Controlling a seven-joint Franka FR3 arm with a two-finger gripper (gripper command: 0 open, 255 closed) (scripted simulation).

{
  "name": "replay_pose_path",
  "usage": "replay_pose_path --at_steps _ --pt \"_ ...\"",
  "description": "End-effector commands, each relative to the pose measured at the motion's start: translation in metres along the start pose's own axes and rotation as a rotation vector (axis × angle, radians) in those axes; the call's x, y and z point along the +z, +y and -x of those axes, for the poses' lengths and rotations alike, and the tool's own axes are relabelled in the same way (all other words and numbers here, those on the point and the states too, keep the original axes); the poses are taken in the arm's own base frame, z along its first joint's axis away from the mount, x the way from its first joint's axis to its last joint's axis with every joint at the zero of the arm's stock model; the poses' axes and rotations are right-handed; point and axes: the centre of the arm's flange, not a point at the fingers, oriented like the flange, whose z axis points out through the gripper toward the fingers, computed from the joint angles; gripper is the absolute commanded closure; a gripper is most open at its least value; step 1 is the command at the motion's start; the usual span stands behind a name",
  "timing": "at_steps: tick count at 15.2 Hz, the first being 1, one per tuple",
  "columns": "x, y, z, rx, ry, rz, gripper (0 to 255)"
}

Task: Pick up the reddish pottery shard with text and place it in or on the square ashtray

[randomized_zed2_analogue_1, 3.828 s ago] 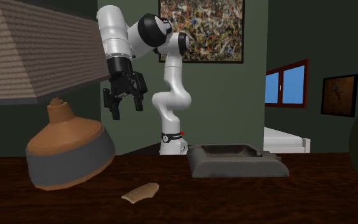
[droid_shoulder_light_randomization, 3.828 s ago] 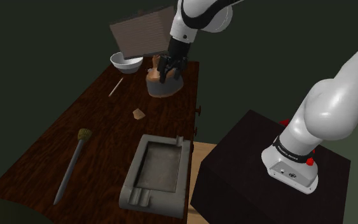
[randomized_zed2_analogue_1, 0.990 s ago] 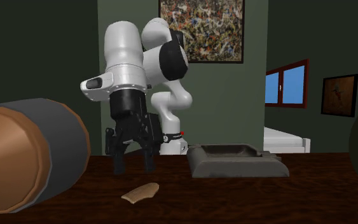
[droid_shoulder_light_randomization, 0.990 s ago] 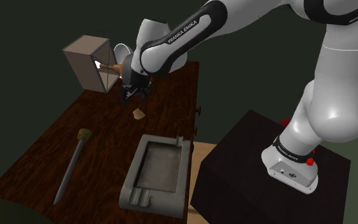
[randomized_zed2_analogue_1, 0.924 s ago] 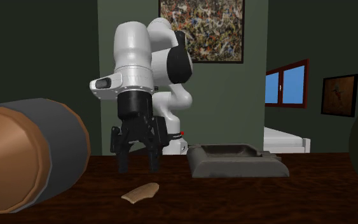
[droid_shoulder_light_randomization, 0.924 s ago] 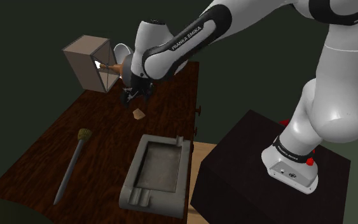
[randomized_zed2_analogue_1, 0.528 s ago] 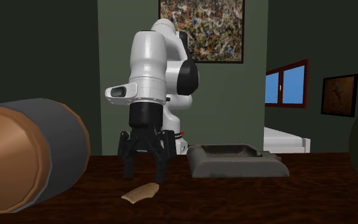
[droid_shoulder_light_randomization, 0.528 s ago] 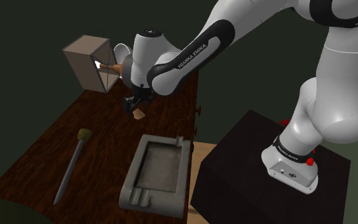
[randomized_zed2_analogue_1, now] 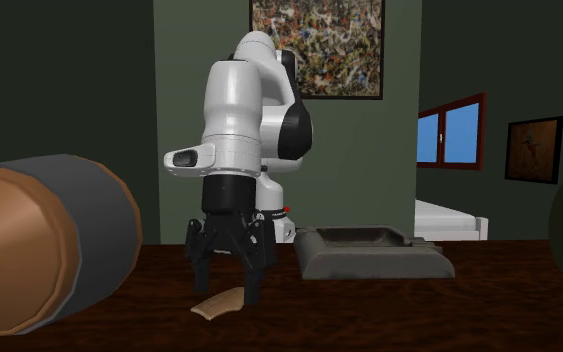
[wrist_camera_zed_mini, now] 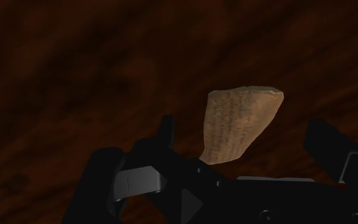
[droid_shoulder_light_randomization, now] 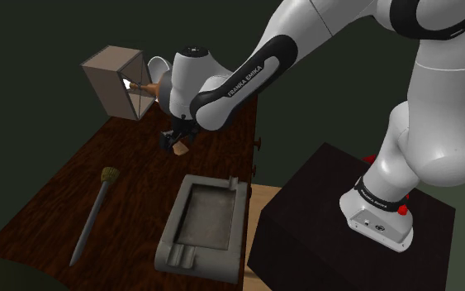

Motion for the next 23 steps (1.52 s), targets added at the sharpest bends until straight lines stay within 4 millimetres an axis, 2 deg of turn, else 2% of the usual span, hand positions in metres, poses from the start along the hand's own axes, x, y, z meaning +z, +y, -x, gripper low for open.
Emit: replay_pose_path --at_steps 1,2,3,12,23 --pt "0.0 0.0 0.0 0.0 0.0 0.0 0" --pt "0.0 0.0 0.0 0.0 0.0 0.0 0" --pt "0.0 0.0 0.0 0.0 0.0 0.0 255" --pt "0.0 0.0 0.0 0.0 0.0 0.0 255" --pt "-0.056 -0.007 -0.012 0.0 0.0 0.0 255"
